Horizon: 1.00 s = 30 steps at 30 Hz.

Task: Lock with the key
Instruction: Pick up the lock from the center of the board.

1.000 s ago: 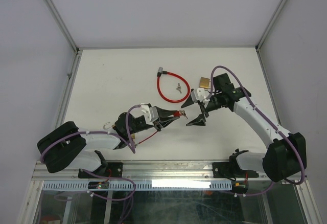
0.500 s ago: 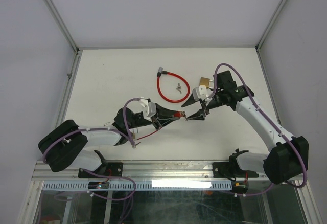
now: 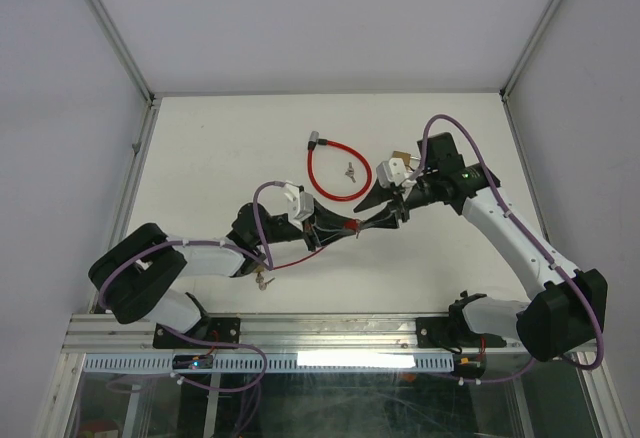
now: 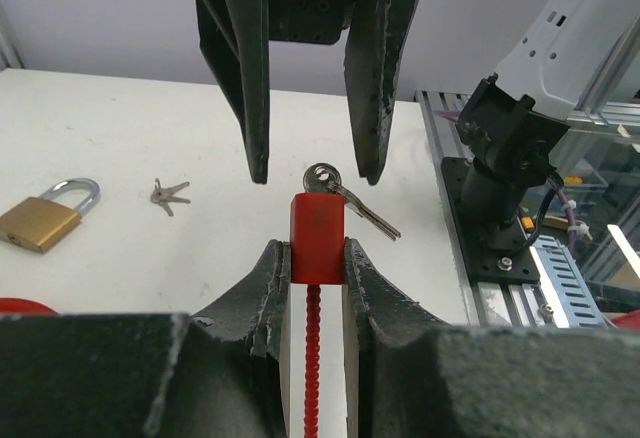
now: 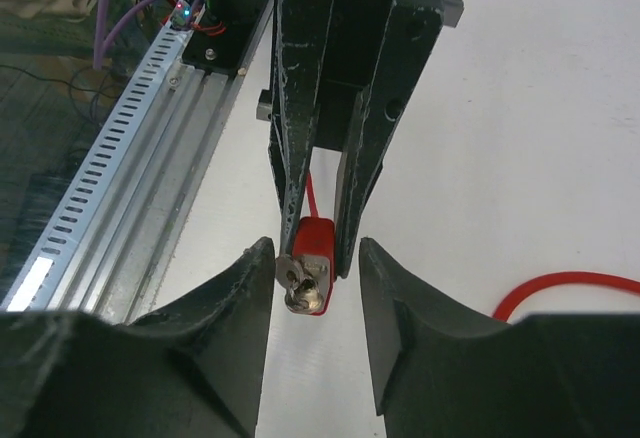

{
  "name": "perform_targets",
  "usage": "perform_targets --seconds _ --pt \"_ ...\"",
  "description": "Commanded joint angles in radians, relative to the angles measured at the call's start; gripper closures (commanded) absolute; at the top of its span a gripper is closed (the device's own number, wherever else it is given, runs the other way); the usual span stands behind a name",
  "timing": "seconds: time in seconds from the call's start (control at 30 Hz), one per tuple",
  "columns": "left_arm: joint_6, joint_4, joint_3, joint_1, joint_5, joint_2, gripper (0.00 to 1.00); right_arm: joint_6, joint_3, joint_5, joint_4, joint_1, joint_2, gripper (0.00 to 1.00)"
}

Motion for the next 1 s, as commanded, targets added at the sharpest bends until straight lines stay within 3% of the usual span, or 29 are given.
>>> perform_targets --seconds 0.0,0.1,0.2,0.37,0.43,0.53,0.97 --pt "-0.047 0.053 0.046 0.015 0.048 0.009 1.0 0.179 0.016 -0.015 0.118 0.009 -0.029 0.62" --pt "-0.052 0.055 0.043 0.018 0.049 0.005 1.0 0.293 0.029 0.041 0.18 0.007 -0.031 0.66" --pt "-0.063 0.067 0.03 0.028 0.05 -0.001 1.0 0.325 0.074 0.059 0.137 -0.019 -0.035 0.66" --pt "-0.106 0.102 0.018 0.049 0.078 0.0 1.0 -0.127 0.112 0.03 -0.207 -0.044 -0.043 0.64" --pt "-0.127 0.109 0.022 0.055 0.093 0.005 1.0 -0.302 0.099 0.036 -0.267 -0.046 -0.05 0.63" --pt "-0.148 0.114 0.032 0.062 0.115 0.014 1.0 -0.401 0.071 0.046 -0.268 -0.043 -0.044 0.64" --pt "-0.192 0.12 0.067 0.064 0.16 0.052 1.0 -0.348 0.026 0.124 -0.148 0.019 -0.038 0.7"
